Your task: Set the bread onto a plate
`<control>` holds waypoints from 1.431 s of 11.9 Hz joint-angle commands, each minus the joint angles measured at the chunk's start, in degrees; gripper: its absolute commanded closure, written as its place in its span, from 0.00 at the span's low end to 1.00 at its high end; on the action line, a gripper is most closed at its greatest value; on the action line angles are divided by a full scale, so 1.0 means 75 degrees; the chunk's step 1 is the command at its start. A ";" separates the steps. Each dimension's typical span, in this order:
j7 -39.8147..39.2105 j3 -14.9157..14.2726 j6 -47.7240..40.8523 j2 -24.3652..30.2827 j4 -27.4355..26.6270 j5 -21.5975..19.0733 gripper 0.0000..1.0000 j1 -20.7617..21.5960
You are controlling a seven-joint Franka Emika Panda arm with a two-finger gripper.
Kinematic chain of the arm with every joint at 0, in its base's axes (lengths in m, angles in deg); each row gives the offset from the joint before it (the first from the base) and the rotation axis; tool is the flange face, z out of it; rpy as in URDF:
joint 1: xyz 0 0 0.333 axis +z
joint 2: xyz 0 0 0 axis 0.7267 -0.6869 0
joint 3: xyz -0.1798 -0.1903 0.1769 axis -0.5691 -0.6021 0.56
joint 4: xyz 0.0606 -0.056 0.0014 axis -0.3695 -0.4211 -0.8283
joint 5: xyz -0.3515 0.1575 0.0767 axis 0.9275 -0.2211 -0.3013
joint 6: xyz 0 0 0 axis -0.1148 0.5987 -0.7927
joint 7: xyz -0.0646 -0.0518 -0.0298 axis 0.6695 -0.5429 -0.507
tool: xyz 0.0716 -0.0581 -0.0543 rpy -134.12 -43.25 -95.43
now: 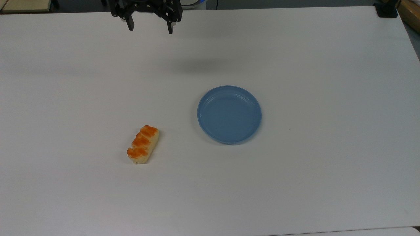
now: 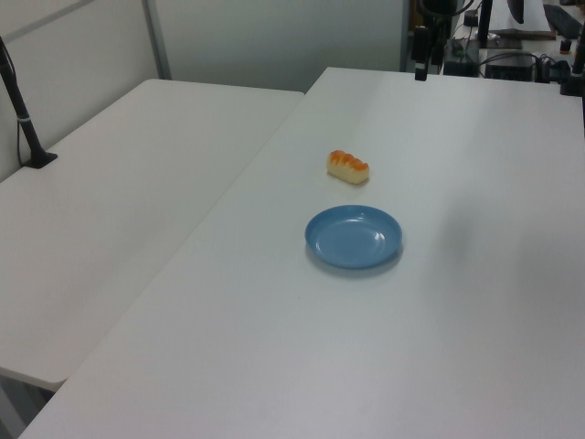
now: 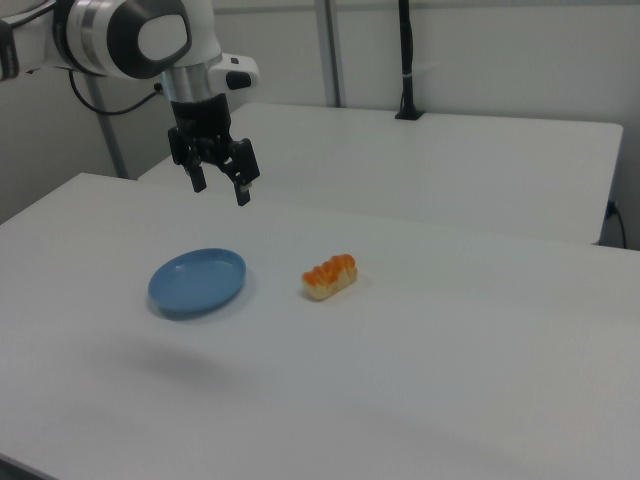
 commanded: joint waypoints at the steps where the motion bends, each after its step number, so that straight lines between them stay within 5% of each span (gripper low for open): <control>1: 0.0103 0.0021 0.0008 -0.0559 0.0449 -0.0212 0.00 -0.0044; 10: 0.2339 -0.0096 0.2571 -0.2997 0.1318 -0.0120 0.00 -0.0384; 17: 0.2634 -0.0260 0.3278 -0.4135 0.1880 -0.0073 0.00 -0.0502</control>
